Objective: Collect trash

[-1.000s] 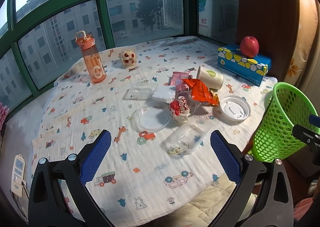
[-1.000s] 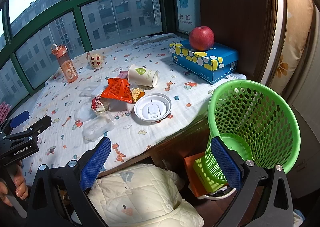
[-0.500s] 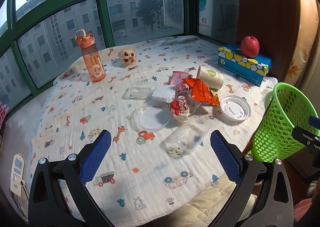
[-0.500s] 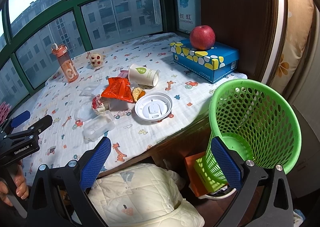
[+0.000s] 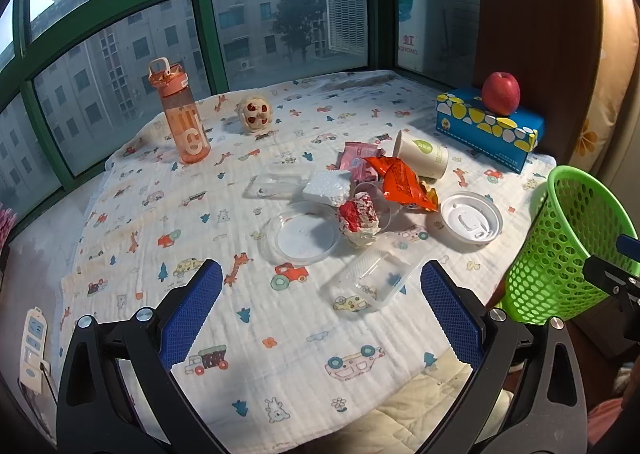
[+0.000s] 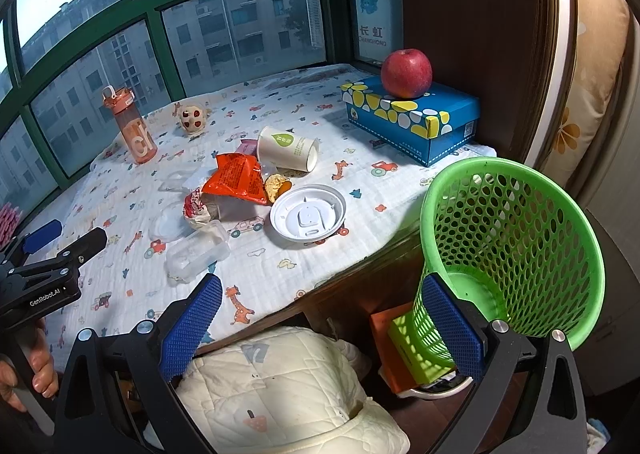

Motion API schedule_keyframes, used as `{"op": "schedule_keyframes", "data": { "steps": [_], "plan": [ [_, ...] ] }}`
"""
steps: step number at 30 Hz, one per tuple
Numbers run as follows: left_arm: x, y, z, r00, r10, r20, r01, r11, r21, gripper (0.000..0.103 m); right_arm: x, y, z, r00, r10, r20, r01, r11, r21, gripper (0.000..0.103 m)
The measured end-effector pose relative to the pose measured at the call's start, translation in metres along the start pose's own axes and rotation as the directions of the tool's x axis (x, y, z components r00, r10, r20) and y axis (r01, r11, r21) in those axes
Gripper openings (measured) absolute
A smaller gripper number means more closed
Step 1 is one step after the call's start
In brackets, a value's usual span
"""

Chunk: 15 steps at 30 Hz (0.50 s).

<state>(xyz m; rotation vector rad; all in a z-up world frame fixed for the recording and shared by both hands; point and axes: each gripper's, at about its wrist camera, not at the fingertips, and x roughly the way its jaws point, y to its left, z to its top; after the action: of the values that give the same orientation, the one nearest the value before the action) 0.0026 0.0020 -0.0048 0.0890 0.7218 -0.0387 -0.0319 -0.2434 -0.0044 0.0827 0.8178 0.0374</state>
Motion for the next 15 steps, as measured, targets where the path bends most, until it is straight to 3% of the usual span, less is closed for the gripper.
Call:
{"op": "schedule_keyframes", "data": {
  "steps": [15],
  "plan": [
    [0.0003, 0.0004, -0.0001, 1.000, 0.000, -0.002, 0.000, 1.000, -0.001, 0.098, 0.0021, -0.0003, 0.0004, 1.000, -0.001, -0.004, 0.001, 1.000, -0.001, 0.097]
  ]
}}
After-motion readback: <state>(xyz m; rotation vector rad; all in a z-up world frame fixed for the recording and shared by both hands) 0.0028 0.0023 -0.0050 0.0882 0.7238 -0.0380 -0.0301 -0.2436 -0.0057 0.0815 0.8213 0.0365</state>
